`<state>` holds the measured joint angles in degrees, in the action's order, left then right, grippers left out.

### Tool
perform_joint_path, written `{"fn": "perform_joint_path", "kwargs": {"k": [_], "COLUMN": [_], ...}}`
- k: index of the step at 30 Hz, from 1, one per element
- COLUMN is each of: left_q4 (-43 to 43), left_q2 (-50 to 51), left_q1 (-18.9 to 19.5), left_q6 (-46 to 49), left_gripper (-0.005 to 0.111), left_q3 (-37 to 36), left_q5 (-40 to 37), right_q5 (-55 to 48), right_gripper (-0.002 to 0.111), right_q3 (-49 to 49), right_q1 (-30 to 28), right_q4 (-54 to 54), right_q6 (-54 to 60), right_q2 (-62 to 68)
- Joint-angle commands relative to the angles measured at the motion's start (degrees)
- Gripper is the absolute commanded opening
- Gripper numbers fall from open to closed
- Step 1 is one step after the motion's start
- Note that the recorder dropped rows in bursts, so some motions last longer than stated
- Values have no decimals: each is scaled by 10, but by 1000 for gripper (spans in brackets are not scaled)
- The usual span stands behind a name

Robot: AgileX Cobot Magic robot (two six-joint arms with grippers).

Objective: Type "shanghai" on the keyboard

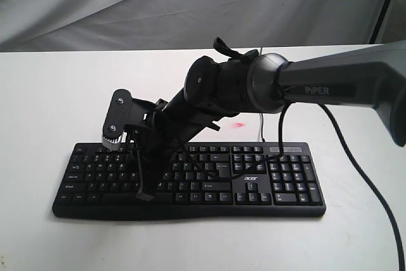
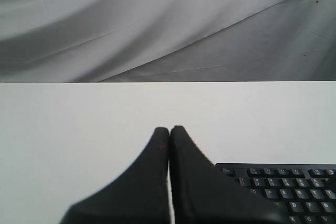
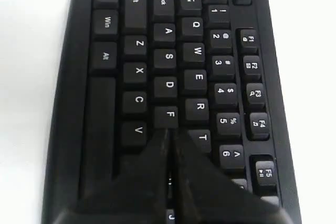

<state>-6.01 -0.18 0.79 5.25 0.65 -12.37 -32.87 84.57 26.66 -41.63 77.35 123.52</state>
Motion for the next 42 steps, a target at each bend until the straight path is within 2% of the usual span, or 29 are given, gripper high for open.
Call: {"fn": "perform_joint_path", "kwargs": {"k": [1,11,30,42], "left_q4": [-2,-2,-2,-2], "left_q2": [2,2,2,2], "left_q1": [-2,-2,-2,-2], "left_q6": [-1,-1,-1,-1], "left_gripper": [1,1,1,1], "left_q3": [0,0,0,0], "left_q5": [1,1,1,1], "right_q5": [2,6,70,9], "right_gripper": [0,0,0,0], "right_q3": [-1,-1,4,113], "right_q1": [1,3,42,48], "right_q4": [-8,-41,-101,-117], "right_q6": [4,6,34,23], "right_q2": [-5,-5,-1,65]}}
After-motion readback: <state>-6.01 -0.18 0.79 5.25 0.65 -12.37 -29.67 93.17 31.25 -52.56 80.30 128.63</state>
